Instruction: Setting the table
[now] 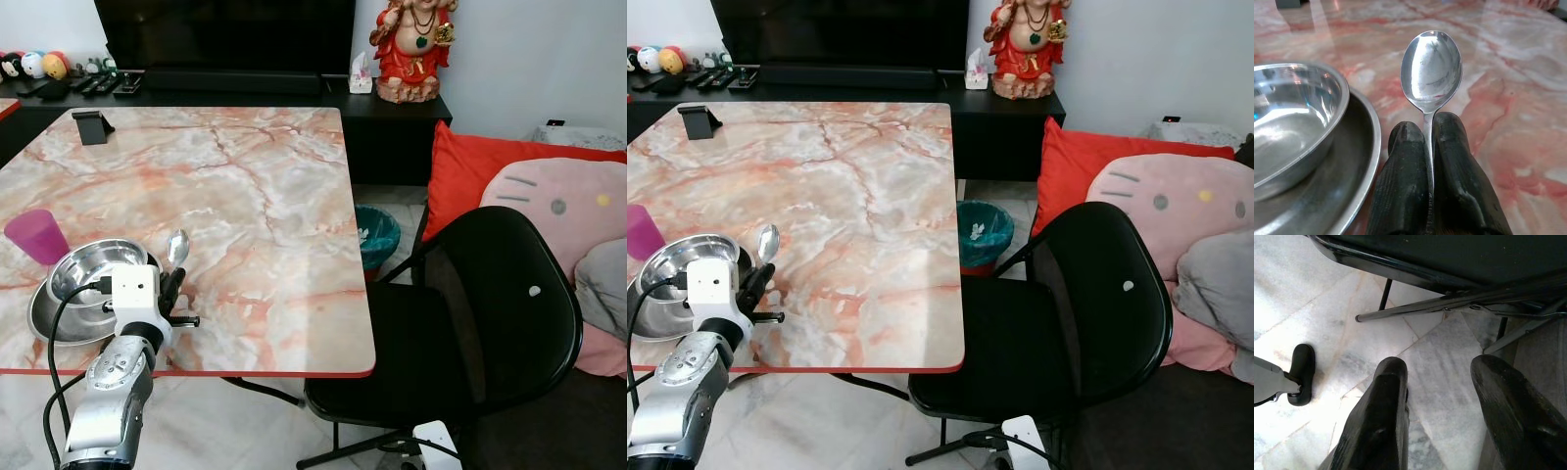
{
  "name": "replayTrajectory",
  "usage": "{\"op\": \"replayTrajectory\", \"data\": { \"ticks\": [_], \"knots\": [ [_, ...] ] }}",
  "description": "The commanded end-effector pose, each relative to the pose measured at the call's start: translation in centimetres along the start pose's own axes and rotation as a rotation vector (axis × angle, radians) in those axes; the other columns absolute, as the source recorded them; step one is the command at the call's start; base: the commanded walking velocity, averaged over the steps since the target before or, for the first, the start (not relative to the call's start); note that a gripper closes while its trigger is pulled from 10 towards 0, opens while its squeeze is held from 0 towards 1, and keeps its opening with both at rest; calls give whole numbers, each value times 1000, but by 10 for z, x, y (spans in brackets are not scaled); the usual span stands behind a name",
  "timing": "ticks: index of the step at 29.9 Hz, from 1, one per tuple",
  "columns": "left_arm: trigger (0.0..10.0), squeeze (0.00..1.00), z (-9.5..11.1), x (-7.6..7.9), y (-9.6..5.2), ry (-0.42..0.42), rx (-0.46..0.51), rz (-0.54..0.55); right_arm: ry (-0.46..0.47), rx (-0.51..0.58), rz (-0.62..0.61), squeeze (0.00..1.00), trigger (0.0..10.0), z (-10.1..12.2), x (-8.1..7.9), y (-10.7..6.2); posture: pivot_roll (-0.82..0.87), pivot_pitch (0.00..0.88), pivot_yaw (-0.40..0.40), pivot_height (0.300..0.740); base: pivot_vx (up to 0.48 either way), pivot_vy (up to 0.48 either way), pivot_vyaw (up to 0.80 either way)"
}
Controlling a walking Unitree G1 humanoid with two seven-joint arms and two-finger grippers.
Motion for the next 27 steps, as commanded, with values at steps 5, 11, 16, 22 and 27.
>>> {"op": "replayTrajectory", "data": {
  "ticks": [5, 11, 16, 22, 27],
  "knots": [
    [10000, 0, -2, 6, 11, 34, -26, -17, 5, -13, 1, 0, 10000, -3, -1, 0, -25, 0, 3, 740, 0, 0, 0],
    [10000, 0, -1, 9, 16, 56, -28, -32, 3, -13, -1, 0, 10000, -4, -1, 0, -26, 0, 2, 740, 0, 0, 0],
    [10000, 0, -3, 9, 23, 100, -40, -33, 1, -15, -1, 0, 10000, -4, -1, 0, -28, 0, 1, 740, 0, 0, 0],
    [10000, 0, -3, 11, 30, 106, -38, -27, 2, -16, -3, 0, 10000, -4, -1, 0, -27, 0, -3, 740, 0, 0, 0],
    [10000, 0, -3, 13, 38, 94, -38, -23, 2, -17, -3, 0, 10000, -4, -1, 0, -21, 0, -6, 740, 0, 0, 0]
  ]
}}
Point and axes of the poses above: a point about 5 cm out from each wrist's last joint towards the gripper, its own y axis pointing out of the wrist towards the gripper, its own z axis along the axis of the wrist's last joint, x = y × z, the point moved 6 cm from there along y, pointing out of the wrist towards the gripper, and after that the axes turned 10 degrees about -y, right-handed, at the moved point
